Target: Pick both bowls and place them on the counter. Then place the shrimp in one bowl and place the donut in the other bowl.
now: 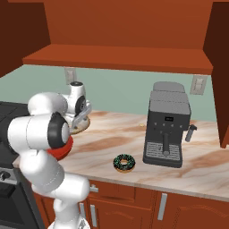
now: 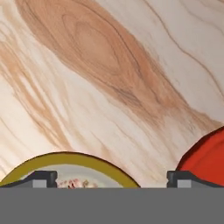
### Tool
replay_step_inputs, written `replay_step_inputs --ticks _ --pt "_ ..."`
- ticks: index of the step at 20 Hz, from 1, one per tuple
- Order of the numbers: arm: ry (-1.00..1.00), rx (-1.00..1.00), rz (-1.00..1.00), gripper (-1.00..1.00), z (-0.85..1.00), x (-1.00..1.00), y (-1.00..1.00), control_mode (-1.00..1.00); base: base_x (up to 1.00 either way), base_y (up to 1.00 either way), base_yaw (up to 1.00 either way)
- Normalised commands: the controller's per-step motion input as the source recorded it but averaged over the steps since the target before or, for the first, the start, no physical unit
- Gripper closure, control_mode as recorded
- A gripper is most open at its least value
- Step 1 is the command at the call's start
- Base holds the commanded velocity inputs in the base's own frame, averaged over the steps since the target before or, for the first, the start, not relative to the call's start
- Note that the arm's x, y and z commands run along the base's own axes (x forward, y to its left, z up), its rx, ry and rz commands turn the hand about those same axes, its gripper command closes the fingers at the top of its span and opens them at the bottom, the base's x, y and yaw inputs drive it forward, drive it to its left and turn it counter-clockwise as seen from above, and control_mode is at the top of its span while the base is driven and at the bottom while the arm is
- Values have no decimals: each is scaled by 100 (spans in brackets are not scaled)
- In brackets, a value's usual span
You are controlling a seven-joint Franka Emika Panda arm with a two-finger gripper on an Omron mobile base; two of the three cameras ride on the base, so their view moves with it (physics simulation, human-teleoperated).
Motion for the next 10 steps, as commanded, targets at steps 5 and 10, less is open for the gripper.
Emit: replay_step_inputs --ticks 5,10 --pt "0 0 -4 -100 15 -51 -48 -100 0 0 0" --pt "0 0 -13 -100 12 -57 -44 -100 0 0 0"
